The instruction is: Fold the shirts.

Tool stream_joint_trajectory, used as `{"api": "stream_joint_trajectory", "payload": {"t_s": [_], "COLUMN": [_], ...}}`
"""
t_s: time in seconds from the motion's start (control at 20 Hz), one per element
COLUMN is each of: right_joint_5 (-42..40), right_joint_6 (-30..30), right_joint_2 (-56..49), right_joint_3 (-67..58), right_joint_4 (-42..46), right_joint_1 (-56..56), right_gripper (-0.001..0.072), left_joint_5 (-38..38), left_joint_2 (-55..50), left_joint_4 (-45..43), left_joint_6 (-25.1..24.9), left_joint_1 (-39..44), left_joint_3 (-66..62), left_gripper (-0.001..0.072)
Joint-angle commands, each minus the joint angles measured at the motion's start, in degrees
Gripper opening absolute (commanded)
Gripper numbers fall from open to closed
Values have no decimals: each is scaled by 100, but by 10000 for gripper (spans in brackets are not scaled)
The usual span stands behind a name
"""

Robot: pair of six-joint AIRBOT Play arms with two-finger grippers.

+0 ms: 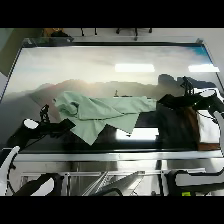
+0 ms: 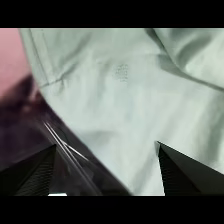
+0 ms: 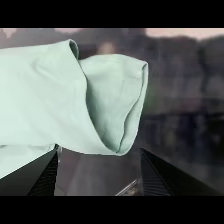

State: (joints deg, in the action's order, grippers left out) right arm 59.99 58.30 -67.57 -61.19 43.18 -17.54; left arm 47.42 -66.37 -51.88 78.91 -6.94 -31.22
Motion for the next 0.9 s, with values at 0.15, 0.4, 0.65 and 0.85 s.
{"api": "stream_joint_trajectory", "payload": {"t_s": [0.15,0.4,0.65,0.85], "right_joint_5": [138,-361,-374,586], "right_joint_6": [-310,-605,-881,-704], "right_joint_2": [-542,-807,-529,481], "right_joint_3": [-4,-7,-356,-1237], "right_joint_4": [15,-57,-592,-743], "right_joint_1": [273,901,951,778], "right_gripper": [552,519,20,19], "left_joint_5": [63,293,385,1451], "left_joint_2": [-1110,-807,264,1687], "left_joint_4": [50,-111,-87,-70], "left_joint_6": [-50,-90,-90,-92], "left_joint_1": [433,428,83,-660], "left_joint_3": [-1021,-1432,-1510,-2455], "left_gripper": [95,13,12,12]}}
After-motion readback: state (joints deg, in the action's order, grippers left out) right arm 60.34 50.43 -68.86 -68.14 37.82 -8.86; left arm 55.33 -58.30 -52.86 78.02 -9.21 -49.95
